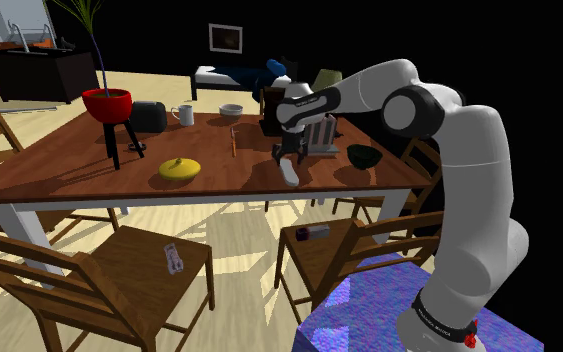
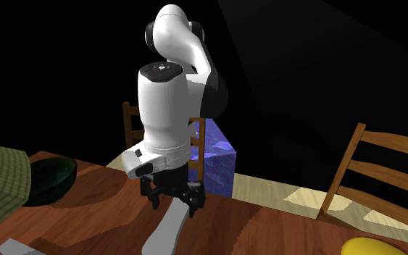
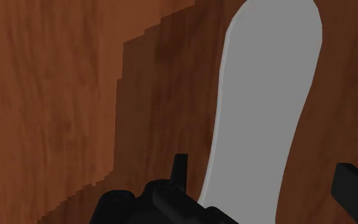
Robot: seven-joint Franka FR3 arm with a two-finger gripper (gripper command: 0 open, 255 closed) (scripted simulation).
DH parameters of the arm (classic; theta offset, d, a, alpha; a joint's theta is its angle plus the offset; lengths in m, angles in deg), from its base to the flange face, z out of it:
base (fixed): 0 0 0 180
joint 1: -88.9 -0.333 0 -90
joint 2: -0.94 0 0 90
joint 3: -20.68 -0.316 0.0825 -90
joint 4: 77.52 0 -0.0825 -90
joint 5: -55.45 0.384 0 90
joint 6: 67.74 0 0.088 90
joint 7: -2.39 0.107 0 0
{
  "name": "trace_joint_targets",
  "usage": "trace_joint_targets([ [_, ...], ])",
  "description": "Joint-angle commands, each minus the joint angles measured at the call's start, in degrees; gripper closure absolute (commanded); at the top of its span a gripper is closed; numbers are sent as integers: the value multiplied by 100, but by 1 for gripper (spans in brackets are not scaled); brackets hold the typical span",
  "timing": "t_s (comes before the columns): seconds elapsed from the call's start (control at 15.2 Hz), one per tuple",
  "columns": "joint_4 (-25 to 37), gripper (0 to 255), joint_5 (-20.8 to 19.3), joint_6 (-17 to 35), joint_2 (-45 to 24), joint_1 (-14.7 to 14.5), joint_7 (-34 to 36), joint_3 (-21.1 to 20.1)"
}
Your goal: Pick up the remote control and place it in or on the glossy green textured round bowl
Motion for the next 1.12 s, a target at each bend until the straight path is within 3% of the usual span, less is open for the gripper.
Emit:
trace_joint_targets([
  [0.0, -56, 0, -1, 128, -68, 0, 8, 2],
  [0.73, -133, 0, -3, 285, -149, 2, 9, 4],
  [0.79, -133, 255, -3, 285, -149, 2, 9, 4],
  [1.06, -134, 255, -3, 286, -148, 2, 10, 4],
])
